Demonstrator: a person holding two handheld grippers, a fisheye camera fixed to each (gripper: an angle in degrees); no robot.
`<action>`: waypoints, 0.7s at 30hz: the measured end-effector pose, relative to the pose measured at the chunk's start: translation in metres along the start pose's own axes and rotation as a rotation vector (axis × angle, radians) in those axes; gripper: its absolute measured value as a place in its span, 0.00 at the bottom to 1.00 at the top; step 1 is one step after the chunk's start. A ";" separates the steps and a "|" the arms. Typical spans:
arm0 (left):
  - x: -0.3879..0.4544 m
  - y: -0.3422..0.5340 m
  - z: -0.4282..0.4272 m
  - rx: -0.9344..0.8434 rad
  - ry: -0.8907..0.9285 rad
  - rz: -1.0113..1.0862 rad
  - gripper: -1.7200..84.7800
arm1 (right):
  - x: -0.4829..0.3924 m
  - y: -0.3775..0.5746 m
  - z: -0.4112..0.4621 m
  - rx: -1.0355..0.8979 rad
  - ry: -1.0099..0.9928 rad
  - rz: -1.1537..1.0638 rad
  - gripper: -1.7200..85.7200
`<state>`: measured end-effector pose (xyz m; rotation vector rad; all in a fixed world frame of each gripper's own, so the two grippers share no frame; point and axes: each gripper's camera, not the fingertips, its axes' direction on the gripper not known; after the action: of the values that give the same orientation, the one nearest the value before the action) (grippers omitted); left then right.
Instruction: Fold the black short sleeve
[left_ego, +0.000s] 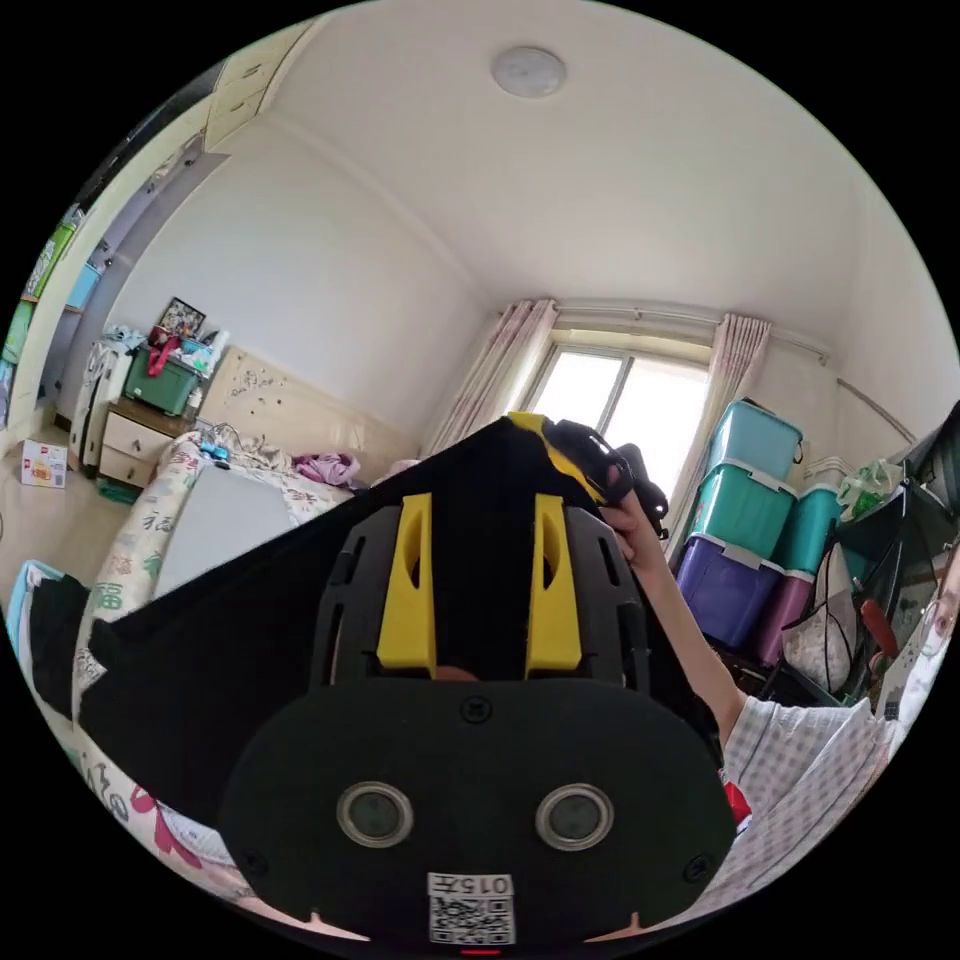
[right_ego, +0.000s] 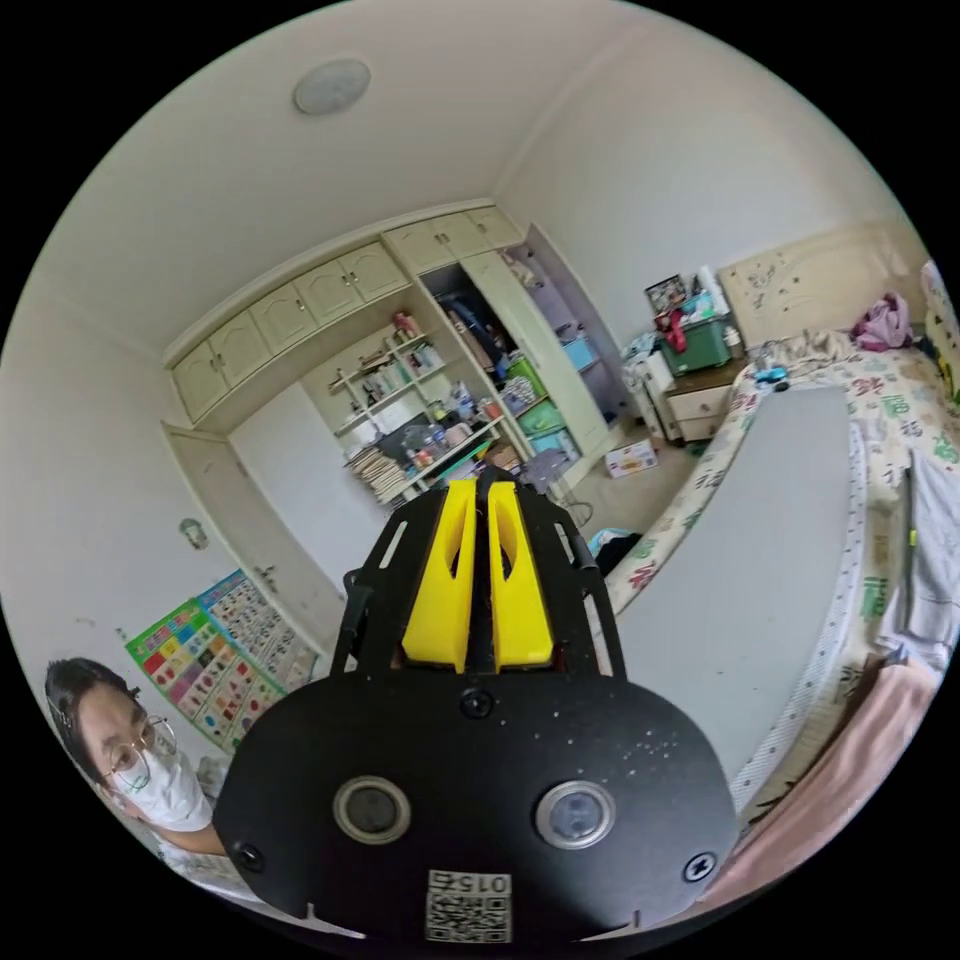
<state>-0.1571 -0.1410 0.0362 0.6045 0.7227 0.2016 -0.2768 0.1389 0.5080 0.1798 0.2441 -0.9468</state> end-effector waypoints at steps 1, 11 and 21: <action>0.005 0.002 -0.020 0.006 -0.046 0.001 0.18 | -0.011 0.008 0.009 -0.011 -0.021 -0.005 0.03; 0.004 0.023 -0.130 0.123 0.014 -0.138 0.20 | -0.081 0.042 0.033 -0.069 -0.007 -0.074 0.03; 0.004 0.031 -0.099 -0.018 -0.127 -0.056 0.18 | -0.063 0.060 0.032 -0.051 0.210 -0.049 0.02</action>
<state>-0.2202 -0.0702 -0.0066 0.5742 0.6139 0.1161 -0.2591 0.2142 0.5596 0.2270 0.4675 -0.9696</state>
